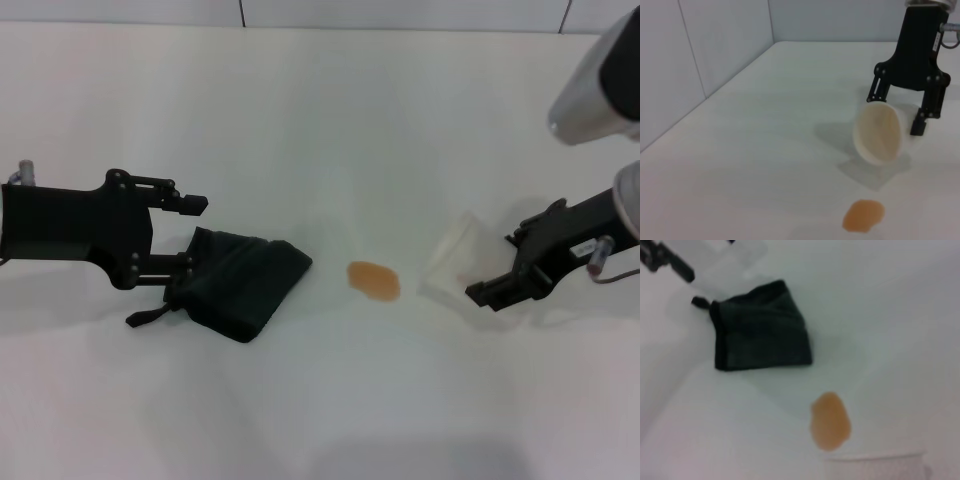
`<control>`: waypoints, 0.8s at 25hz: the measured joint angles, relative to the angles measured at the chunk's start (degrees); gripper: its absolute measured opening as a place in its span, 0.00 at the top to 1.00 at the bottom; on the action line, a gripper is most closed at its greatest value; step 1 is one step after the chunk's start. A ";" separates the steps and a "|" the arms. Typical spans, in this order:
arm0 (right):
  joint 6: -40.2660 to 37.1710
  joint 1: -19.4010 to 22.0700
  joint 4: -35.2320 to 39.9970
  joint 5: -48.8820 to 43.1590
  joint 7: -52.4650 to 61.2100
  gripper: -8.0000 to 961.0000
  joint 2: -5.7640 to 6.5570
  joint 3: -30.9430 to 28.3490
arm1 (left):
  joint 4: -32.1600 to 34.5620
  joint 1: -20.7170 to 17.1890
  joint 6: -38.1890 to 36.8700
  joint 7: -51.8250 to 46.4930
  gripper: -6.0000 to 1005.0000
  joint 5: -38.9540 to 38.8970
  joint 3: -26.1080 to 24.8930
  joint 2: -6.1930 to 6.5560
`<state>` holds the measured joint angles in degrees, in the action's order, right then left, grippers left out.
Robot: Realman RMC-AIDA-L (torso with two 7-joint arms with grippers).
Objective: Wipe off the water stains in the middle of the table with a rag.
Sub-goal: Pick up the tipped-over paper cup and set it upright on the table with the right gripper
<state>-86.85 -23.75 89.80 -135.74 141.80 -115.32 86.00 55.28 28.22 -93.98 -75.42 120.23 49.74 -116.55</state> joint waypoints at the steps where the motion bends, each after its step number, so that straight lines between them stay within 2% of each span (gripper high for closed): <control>1: 0.24 0.27 -0.25 0.63 -0.75 0.28 0.00 -0.90 | 0.00 0.00 0.03 0.02 0.39 0.00 0.00 -0.02; 9: 3.96 3.64 -3.30 6.93 -8.07 0.28 0.09 -6.26 | 0.00 -0.03 0.88 0.09 0.39 -0.09 -0.02 -0.12; 11: 6.43 5.10 -5.92 10.10 -11.90 0.28 0.15 -7.35 | 0.00 -0.06 1.01 0.10 0.39 -0.09 -0.06 -0.17; 16: 10.02 5.89 -10.63 13.78 -16.98 0.28 0.19 -7.72 | 0.00 0.02 1.34 0.49 0.39 -0.19 -0.09 -0.30; 20: 13.44 6.32 -16.56 20.05 -24.24 0.28 0.27 -8.62 | 0.00 0.19 1.34 0.70 0.39 -0.20 -0.09 -0.40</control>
<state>-73.40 -17.43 73.24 -115.69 117.56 -115.05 77.38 55.29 28.41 -92.63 -74.72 120.03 49.65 -116.94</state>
